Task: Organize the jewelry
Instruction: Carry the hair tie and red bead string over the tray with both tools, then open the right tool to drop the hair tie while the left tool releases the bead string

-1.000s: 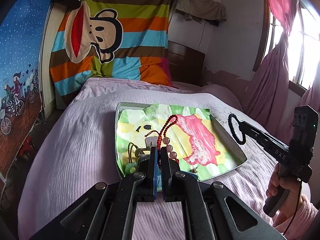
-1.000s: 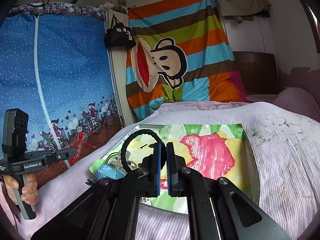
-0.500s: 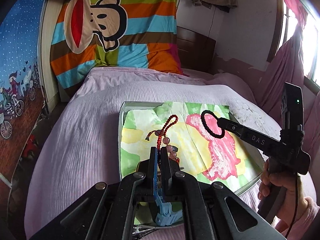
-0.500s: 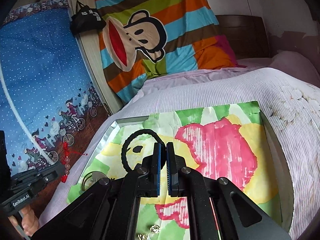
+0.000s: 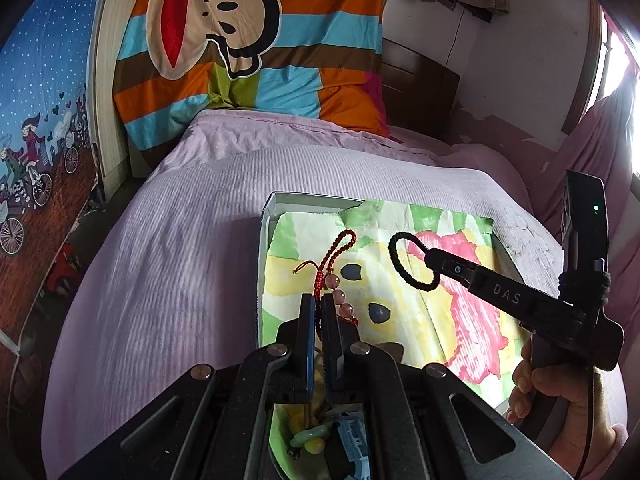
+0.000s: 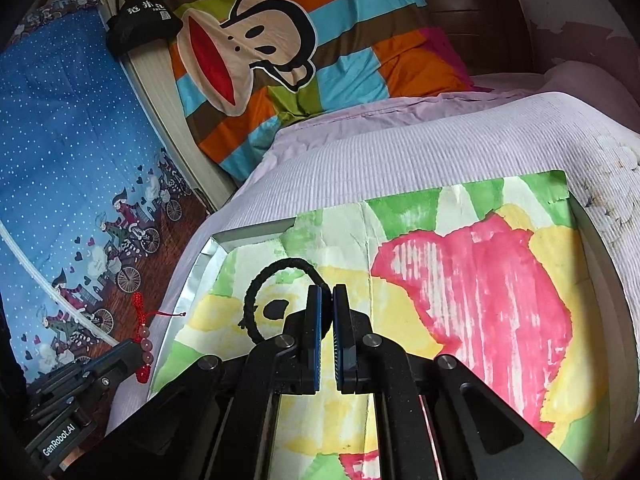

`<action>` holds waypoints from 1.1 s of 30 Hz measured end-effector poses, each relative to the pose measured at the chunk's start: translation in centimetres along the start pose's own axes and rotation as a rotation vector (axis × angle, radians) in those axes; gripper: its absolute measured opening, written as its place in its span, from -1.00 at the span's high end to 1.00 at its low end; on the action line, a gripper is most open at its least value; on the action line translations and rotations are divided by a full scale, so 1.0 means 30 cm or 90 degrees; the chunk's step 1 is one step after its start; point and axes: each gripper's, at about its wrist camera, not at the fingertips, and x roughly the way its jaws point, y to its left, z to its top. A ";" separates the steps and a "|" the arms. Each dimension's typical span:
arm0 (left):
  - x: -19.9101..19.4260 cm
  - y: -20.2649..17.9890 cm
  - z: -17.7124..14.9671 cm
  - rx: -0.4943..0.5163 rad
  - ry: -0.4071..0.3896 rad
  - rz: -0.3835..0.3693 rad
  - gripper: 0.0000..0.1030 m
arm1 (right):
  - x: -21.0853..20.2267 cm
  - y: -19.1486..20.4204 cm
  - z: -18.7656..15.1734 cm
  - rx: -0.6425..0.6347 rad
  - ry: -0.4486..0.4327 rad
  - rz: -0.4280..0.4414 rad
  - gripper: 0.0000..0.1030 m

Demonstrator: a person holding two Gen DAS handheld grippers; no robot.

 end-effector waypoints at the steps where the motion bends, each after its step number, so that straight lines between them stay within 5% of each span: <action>1: 0.004 0.006 0.002 0.001 0.002 0.008 0.94 | 0.013 0.005 -0.001 -0.003 0.011 0.003 0.90; 28: 0.093 0.046 -0.006 -0.030 0.050 0.003 0.92 | 0.143 0.039 -0.003 -0.038 0.082 -0.039 0.87; 30: 0.087 0.047 -0.006 -0.030 0.048 0.006 0.90 | 0.138 0.036 -0.003 -0.036 0.083 -0.049 0.76; 33: 0.072 0.056 -0.009 -0.038 0.042 0.004 0.83 | 0.133 0.030 -0.002 -0.028 0.078 -0.052 0.33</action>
